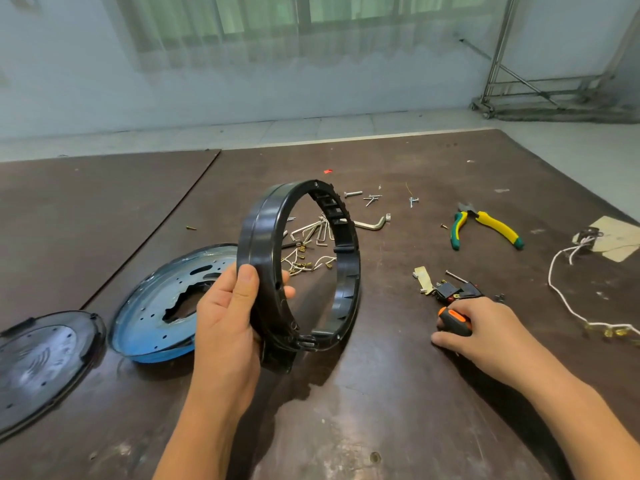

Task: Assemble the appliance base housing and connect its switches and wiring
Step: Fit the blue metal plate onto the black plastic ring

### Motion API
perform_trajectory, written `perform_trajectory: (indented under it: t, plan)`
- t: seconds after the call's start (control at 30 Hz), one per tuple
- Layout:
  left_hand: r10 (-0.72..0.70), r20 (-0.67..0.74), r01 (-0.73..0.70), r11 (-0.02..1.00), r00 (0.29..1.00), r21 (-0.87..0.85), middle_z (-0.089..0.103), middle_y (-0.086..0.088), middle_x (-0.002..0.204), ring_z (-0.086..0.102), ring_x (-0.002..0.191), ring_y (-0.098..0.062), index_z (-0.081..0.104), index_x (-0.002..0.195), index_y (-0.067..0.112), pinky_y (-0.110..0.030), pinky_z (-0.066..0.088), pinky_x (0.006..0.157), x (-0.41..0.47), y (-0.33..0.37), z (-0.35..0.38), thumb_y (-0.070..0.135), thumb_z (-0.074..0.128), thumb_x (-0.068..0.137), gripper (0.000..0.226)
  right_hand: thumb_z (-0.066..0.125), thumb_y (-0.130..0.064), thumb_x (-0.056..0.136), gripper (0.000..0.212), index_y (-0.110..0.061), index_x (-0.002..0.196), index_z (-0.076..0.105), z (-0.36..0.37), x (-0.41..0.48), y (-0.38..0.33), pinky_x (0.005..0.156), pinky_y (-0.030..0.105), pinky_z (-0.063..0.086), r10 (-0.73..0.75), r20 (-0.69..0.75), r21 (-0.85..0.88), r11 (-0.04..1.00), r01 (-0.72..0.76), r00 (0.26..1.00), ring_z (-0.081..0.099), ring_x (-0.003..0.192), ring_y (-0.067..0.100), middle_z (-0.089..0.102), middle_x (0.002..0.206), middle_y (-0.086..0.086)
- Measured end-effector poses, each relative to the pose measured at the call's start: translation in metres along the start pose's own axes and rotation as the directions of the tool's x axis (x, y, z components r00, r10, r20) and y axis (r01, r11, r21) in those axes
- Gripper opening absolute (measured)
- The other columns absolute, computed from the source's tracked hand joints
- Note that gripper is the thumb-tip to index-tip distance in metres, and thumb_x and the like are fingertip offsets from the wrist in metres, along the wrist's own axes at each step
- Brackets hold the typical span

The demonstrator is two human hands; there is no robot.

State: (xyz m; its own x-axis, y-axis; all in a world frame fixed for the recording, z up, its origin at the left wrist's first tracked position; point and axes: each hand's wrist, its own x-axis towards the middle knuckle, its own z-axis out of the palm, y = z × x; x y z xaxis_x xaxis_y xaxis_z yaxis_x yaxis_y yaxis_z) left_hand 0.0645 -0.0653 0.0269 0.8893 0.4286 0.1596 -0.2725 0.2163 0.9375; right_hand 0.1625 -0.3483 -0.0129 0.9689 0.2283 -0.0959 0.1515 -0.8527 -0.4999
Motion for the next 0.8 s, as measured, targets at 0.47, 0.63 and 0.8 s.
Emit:
perform_trajectory:
  t: [0.47, 0.63, 0.8]
  plan:
    - [0.058, 0.167, -0.074, 0.993, 0.984, 0.091, 0.074, -0.002, 0.091, 0.072, 0.084, -0.015, 0.073, 0.102, 0.025, -0.025, 0.059, 0.069, -0.008, -0.002, 0.012, 0.041, 0.057, 0.09, 0.025, 0.074, -0.031, 0.087, 0.013, -0.022, 0.082, 0.066, -0.002, 0.003, 0.005, 0.069, 0.032, 0.042, -0.037, -0.095, 0.048, 0.998, 0.042, 0.995, 0.06, 0.083, 0.016, 0.068, 0.083, -0.004]
    - [0.072, 0.221, -0.095, 0.991, 0.972, 0.096, 0.073, -0.004, 0.09, 0.071, 0.083, -0.015, 0.071, 0.104, 0.026, -0.024, 0.057, 0.067, -0.011, -0.007, 0.015, 0.039, 0.055, 0.092, 0.024, 0.078, -0.029, 0.083, 0.025, -0.031, 0.072, 0.055, 0.0, 0.004, 0.001, 0.07, 0.028, 0.037, -0.021, -0.006, -0.026, 0.999, 0.021, 1.0, 0.054, 0.085, 0.02, 0.061, 0.081, -0.006]
    - [0.064, 0.241, -0.087, 0.992, 0.969, 0.09, 0.072, -0.005, 0.09, 0.07, 0.084, -0.018, 0.072, 0.105, 0.024, -0.027, 0.058, 0.069, -0.007, -0.008, 0.008, 0.037, 0.058, 0.091, 0.023, 0.07, -0.018, 0.085, 0.006, -0.02, 0.082, 0.065, 0.003, 0.004, 0.0, 0.066, 0.03, 0.041, -0.044, -0.016, -0.03, 0.999, 0.044, 0.999, 0.059, 0.078, 0.019, 0.067, 0.083, 0.0]
